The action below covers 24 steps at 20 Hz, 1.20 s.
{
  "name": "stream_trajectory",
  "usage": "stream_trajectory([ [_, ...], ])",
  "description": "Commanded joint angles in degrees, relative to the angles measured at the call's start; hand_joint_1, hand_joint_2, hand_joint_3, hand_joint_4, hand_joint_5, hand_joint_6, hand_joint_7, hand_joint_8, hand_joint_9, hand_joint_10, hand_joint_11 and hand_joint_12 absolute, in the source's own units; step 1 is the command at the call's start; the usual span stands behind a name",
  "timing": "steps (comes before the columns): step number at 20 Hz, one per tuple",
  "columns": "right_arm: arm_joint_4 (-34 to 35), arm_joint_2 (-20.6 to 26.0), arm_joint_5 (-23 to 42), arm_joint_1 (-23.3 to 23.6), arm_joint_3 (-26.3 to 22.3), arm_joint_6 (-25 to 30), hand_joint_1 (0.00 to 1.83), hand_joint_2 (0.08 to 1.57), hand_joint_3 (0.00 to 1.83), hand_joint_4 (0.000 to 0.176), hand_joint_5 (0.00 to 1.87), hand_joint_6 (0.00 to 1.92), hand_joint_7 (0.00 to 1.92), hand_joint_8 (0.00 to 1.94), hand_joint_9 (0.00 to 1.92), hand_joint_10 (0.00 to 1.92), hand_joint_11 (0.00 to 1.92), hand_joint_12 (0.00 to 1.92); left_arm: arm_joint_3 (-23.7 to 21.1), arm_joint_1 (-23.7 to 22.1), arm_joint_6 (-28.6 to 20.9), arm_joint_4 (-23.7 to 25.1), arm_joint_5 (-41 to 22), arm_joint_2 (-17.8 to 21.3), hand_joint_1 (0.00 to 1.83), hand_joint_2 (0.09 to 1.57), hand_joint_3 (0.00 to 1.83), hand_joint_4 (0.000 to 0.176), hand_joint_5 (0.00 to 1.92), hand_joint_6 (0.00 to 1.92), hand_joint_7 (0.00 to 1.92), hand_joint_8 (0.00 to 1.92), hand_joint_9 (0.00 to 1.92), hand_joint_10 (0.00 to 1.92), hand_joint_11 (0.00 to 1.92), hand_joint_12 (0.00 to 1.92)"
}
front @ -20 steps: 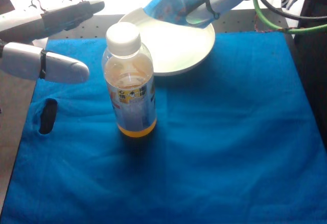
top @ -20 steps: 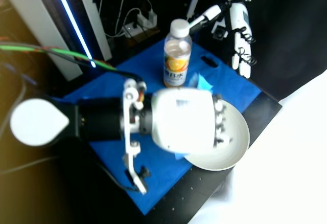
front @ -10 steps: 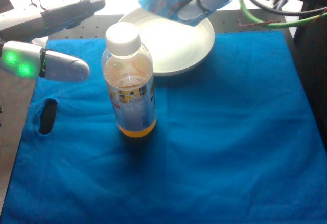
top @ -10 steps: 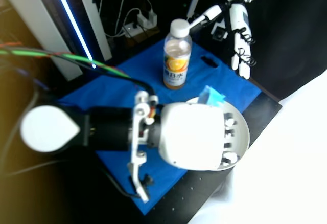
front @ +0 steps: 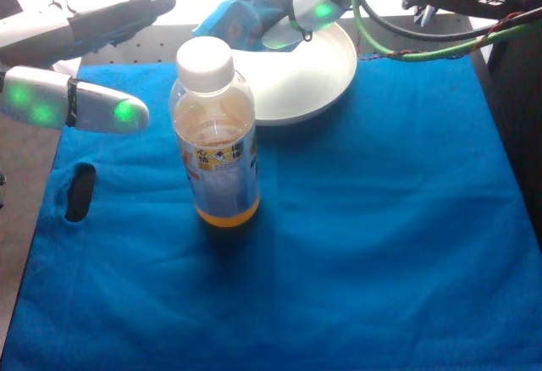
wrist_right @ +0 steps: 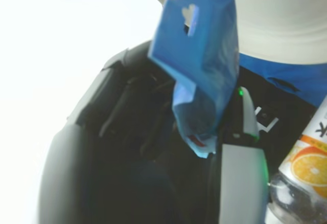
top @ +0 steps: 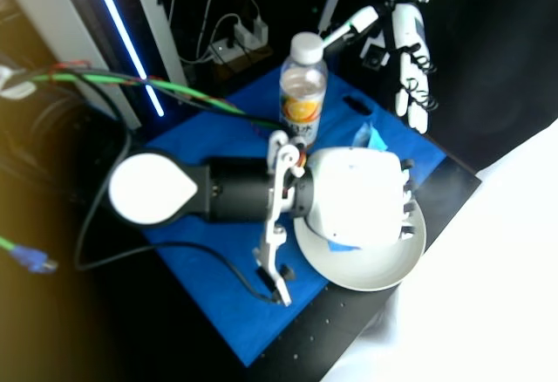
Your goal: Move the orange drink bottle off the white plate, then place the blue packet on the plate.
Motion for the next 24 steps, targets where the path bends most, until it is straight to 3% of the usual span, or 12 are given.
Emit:
stream_trajectory([
  [1, 2.9, -0.3, 3.0, 0.4, 0.2, 0.6, 1.22, 1.15, 0.0, 0.0, 0.94, 0.93, 0.93, 1.21, 0.98, 0.7, 0.69, 1.35, 0.2, -0.9, -0.6, -3.1, -6.0, 0.1, 0.48, 0.76, 0.0, 0.176, 0.0, 0.0, 0.0, 0.0, 0.0, 0.0, 0.0, 0.0],
  [2, 2.3, -0.6, 2.9, 0.2, 0.5, 0.8, 1.22, 1.14, 0.0, 0.0, 0.93, 0.93, 0.94, 1.2, 1.0, 0.68, 0.74, 1.32, 0.1, -0.9, -0.6, -3.1, -6.1, 0.1, 0.46, 0.76, 0.0, 0.176, 0.0, 0.0, 0.0, 0.0, 0.0, 0.0, 0.0, 0.0],
  [3, 1.9, -0.9, 2.7, 0.0, 0.6, 0.9, 1.34, 1.14, 0.0, 0.0, 0.93, 0.91, 0.88, 1.11, 0.94, 1.16, 0.72, 1.27, 0.1, -1.0, -0.6, -3.1, -6.2, 0.1, 0.46, 0.75, 0.0, 0.176, 0.0, 0.0, 0.0, 0.0, 0.0, 0.0, 0.0, 0.0],
  [4, 1.3, -1.0, 2.4, -0.2, 0.6, 0.9, 1.36, 1.14, 0.0, 0.0, 0.91, 0.94, 0.87, 1.08, 0.94, 1.25, 0.73, 1.25, 0.0, -1.0, -0.6, -3.1, -6.3, 0.1, 0.46, 0.75, 0.0, 0.176, 0.0, 0.0, 0.0, 0.0, 0.0, 0.0, 0.0, 0.0],
  [7, -0.4, -1.4, 1.6, -1.1, 0.8, 1.5, 1.22, 1.15, 0.0, 0.0, 0.88, 1.02, 0.96, 1.14, 1.04, 0.65, 0.79, 1.3, 0.0, -1.0, -0.6, -3.1, -6.3, 0.1, 0.48, 0.75, 0.0, 0.176, 0.0, 0.0, 0.0, 0.0, 0.0, 0.0, 0.0, 0.0],
  [12, -2.3, -2.4, 1.4, -2.2, 2.5, 4.5, 1.19, 1.18, 0.0, 0.0, 0.83, 1.14, 0.91, 1.18, 1.11, 0.23, 0.73, 1.15, -0.1, -1.0, -0.6, -3.1, -6.5, 0.1, 0.49, 0.72, 0.0, 0.176, 0.0, 0.0, 0.0, 0.0, 0.0, 0.0, 0.0, 0.0],
  [13, -2.3, -2.4, 1.4, -2.2, 2.5, 4.5, 1.22, 1.17, 0.0, 0.0, 0.81, 1.09, 0.95, 1.21, 1.14, 0.23, 0.75, 1.2, -0.1, -1.0, -0.6, -3.1, -6.5, 0.1, 0.48, 0.73, 0.0, 0.176, 0.0, 0.0, 0.0, 0.0, 0.0, 0.0, 0.0, 0.0],
  [15, -2.3, -2.4, 1.5, -2.2, 2.5, 4.5, 1.35, 1.11, 0.0, 0.0, 0.7, 0.14, 0.97, 1.03, 1.13, 0.17, 0.64, 1.14, -0.1, -1.0, -0.6, -3.1, -6.5, 0.1, 0.47, 0.73, 0.0, 0.176, 0.0, 0.0, 0.0, 0.0, 0.0, 0.0, 0.0, 0.0],
  [17, -2.5, -2.4, 1.5, -2.2, 2.4, 4.5, 1.12, 1.07, 0.0, 0.0, 0.67, 0.01, 0.86, 0.18, 0.99, 0.07, 0.58, 1.14, -0.1, -1.0, -0.6, -3.1, -6.4, 0.1, 0.45, 0.73, 0.0, 0.176, 0.0, 0.0, 0.0, 0.0, 0.0, 0.0, 0.0, 0.0],
  [21, -2.9, -2.5, 1.5, -2.2, 2.4, 4.5, 1.07, 1.0, 0.0, 0.0, 0.58, 0.0, 0.74, 0.0, 0.81, 0.0, 0.4, 0.99, -0.2, -1.0, -0.6, -3.1, -6.5, 0.1, 0.45, 0.73, 0.0, 0.176, 0.0, 0.0, 0.0, 0.0, 0.0, 0.0, 0.0, 0.0],
  [22, -2.9, -2.5, 1.5, -2.2, 2.4, 4.5, 1.11, 0.94, 0.0, 0.0, 0.57, 0.0, 0.83, 0.14, 0.8, 0.74, 0.43, 1.54, -0.2, -1.0, -0.6, -3.1, -6.4, 0.0, 0.45, 0.73, 0.0, 0.176, 0.0, 0.0, 0.0, 0.0, 0.0, 0.0, 0.0, 0.0],
  [24, -2.9, -2.4, 1.5, -2.2, 2.3, 4.5, 1.04, 0.89, 0.0, 0.0, 0.43, 0.01, 0.52, 1.52, 0.58, 1.81, 0.67, 1.9, -0.2, -1.0, -0.6, -3.1, -6.3, 0.0, 0.45, 0.72, 0.0, 0.176, 0.0, 0.0, 0.0, 0.0, 0.0, 0.0, 0.0, 0.0],
])
